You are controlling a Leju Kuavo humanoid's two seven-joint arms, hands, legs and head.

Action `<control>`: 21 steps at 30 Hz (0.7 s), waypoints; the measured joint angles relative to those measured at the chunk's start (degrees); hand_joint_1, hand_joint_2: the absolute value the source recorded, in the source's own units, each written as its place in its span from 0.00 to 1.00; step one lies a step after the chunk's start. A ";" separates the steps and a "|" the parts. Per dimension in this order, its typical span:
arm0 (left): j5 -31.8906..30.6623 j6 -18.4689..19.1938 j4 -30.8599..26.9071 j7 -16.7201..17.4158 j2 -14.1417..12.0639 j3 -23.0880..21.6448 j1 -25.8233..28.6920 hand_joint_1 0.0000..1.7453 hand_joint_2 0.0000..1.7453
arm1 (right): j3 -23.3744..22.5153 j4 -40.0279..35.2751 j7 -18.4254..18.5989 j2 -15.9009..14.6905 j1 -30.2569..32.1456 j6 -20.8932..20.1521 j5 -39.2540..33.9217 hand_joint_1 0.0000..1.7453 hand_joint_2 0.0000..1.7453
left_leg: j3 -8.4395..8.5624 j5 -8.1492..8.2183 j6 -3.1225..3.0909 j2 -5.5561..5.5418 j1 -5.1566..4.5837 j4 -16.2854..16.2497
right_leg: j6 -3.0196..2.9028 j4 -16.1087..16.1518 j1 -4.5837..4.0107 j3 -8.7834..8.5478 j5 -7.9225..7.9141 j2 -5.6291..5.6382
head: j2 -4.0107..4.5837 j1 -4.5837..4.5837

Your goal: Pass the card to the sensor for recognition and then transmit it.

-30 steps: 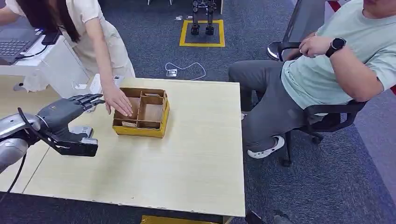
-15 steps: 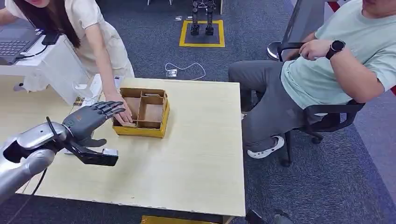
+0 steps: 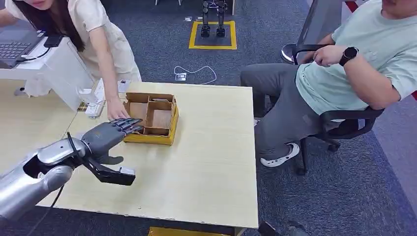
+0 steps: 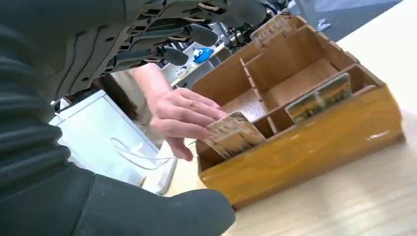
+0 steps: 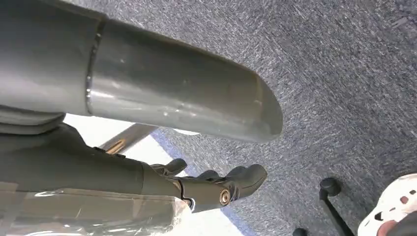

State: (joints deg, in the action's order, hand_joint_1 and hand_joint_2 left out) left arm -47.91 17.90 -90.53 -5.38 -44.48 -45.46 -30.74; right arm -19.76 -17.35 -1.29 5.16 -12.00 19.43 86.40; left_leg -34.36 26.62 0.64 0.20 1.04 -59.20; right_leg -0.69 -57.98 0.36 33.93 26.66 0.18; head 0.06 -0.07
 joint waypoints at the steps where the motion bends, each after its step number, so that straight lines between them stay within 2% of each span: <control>1: -0.26 -0.13 0.02 0.15 0.16 -0.22 0.07 0.00 1.00 | 0.00 0.00 0.02 0.00 0.00 0.00 0.00 0.00 0.00 | 0.00 0.00 0.00 0.00 0.00 0.00 | 0.00 0.00 0.00 0.00 0.00 0.00 | 0.00 0.00; 7: -2.49 -1.92 1.99 1.11 2.60 -1.18 1.76 0.00 1.00 | 0.00 0.00 0.02 0.00 0.03 0.02 0.04 0.00 0.00 | 0.00 0.00 0.00 0.00 -0.01 -0.01 | 0.00 0.00 0.01 0.00 0.00 0.00 | 0.00 0.02; 17: -2.78 -2.25 3.48 1.11 4.26 -1.84 2.43 0.00 1.00 | -0.02 0.00 0.02 0.00 0.07 0.02 0.04 0.00 0.00 | 0.00 0.00 0.00 0.00 0.00 -0.01 | 0.00 0.00 0.00 0.00 0.00 0.00 | 0.00 -0.02; 21: -4.15 -3.89 4.33 1.05 6.01 -1.84 3.32 0.00 1.00 | -0.02 0.00 0.02 0.00 0.08 0.02 0.11 0.00 0.00 | 0.00 0.00 0.00 -0.01 -0.01 -0.01 | 0.00 0.00 0.01 -0.01 0.00 -0.01 | 0.00 -0.02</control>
State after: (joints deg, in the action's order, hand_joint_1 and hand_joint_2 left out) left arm -52.06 14.01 -86.20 -4.33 -38.47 -47.30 -27.42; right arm -19.78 -17.35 -1.27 5.16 -11.93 19.45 86.51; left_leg -34.35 26.62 0.64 0.19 1.03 -59.21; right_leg -0.69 -57.98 0.37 33.93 26.66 0.17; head 0.07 -0.09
